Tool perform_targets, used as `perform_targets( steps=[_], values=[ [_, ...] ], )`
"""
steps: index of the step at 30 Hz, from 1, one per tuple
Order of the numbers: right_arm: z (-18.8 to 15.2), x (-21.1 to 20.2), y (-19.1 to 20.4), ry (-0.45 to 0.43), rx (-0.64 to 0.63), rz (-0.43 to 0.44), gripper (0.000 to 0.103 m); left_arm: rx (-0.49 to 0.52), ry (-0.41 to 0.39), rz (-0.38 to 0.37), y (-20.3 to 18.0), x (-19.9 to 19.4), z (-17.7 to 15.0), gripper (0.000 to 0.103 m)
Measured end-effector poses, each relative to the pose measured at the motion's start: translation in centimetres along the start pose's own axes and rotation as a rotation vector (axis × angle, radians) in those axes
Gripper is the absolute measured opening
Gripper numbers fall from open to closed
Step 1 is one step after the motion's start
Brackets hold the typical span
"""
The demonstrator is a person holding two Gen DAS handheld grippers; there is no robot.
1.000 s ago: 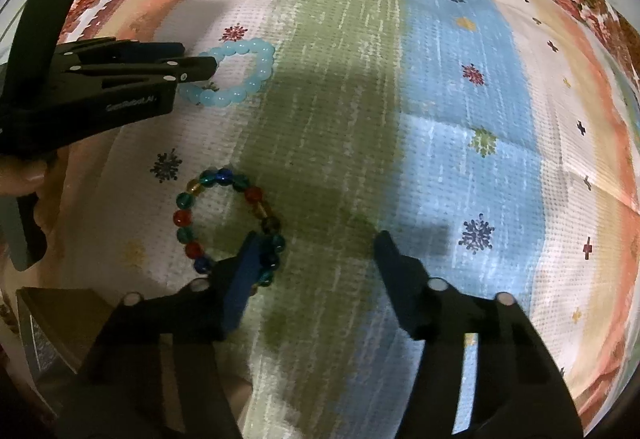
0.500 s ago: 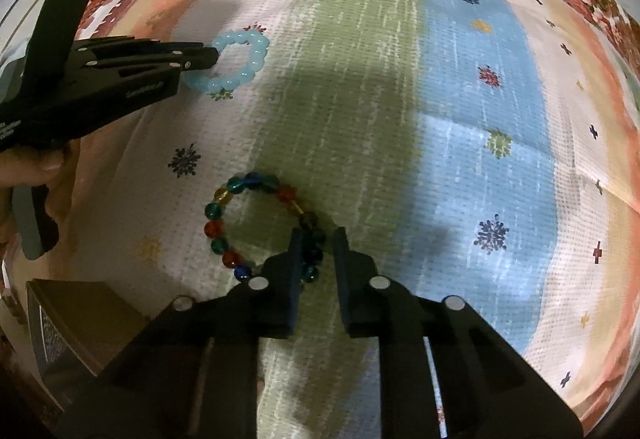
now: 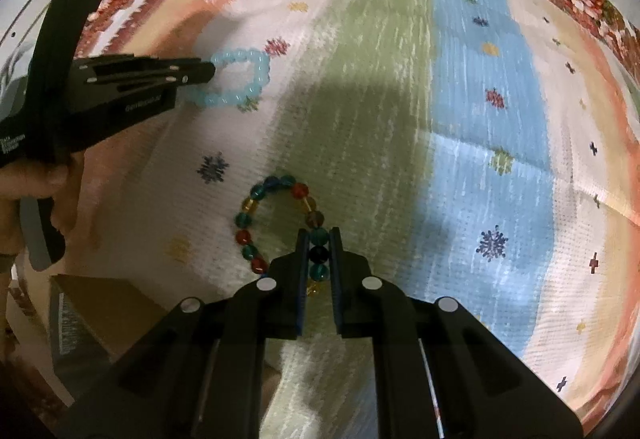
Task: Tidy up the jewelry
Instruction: 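Grasp the multicolour bead bracelet with the right gripper while the left grasps the aqua bracelet, then carry both bracelets over the silver tin and open both grippers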
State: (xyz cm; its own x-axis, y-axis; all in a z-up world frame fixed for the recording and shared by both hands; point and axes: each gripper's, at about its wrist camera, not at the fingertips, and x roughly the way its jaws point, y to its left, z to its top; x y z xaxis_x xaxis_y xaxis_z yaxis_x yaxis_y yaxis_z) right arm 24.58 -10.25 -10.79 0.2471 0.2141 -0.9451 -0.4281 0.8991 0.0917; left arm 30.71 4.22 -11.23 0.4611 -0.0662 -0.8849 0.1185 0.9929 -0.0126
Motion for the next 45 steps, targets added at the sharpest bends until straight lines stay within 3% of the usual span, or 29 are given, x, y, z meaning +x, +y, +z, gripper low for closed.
perform_targets(
  steps=[12,20,26,45],
  values=[
    [-0.1,-3.9,0.8,-0.092,-0.008,0.032,0.011,-0.035,-0.029,-0.011,0.0,-4.6,-1.9,0.011],
    [-0.6,-6.2,2.1,-0.153,-0.047,0.004,0.011,-0.086,-0.077,-0.057,0.1,-8.0,-2.8,0.011],
    [-1.0,-7.9,2.7,-0.196,-0.046,0.032,0.011,-0.109,-0.108,-0.078,-0.2,-10.4,-3.9,0.011],
    [-4.7,-12.8,5.3,-0.287,-0.078,0.022,0.011,-0.049,-0.238,-0.123,-4.4,-18.6,-8.2,0.011]
  ],
)
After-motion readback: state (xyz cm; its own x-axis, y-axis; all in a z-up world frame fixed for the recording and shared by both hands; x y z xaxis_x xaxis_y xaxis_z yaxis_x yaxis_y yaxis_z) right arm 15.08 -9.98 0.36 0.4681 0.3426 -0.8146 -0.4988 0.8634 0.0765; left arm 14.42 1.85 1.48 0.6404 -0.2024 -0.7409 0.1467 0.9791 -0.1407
